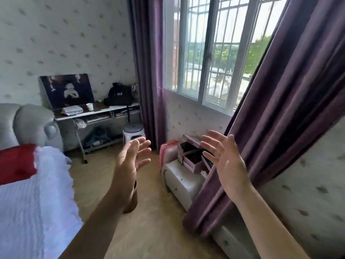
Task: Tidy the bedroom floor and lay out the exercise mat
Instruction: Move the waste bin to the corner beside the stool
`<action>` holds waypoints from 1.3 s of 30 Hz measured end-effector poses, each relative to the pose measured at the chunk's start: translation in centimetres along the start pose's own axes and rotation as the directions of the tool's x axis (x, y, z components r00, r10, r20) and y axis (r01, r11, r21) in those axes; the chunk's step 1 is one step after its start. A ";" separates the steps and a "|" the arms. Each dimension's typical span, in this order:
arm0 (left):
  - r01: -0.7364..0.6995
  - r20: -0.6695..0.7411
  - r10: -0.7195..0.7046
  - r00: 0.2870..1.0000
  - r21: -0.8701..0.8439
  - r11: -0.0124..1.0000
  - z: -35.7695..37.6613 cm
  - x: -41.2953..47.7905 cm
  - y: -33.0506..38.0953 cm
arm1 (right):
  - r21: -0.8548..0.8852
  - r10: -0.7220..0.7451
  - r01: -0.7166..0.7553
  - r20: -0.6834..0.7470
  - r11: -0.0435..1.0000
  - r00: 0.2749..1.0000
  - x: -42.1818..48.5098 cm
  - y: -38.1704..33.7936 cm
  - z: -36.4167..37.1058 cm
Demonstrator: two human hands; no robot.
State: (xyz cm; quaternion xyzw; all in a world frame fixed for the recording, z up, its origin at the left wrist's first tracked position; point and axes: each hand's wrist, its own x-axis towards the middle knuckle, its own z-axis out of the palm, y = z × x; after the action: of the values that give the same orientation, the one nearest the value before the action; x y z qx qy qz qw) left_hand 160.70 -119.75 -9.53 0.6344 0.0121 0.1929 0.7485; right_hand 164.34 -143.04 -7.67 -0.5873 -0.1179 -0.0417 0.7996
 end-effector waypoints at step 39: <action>0.155 -0.479 -0.069 0.875 0.142 0.978 -23.3 53.1 -18.8 | -0.087 0.339 -0.328 0.268 0.941 0.902 56.6 35.6 26.3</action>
State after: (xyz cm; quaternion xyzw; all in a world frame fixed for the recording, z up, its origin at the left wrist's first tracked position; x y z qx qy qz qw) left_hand 208.89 -83.84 -19.97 0.6304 0.2475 0.2954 0.6739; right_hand 222.84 -103.08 -19.93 -0.6144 -0.1263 0.1767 0.7585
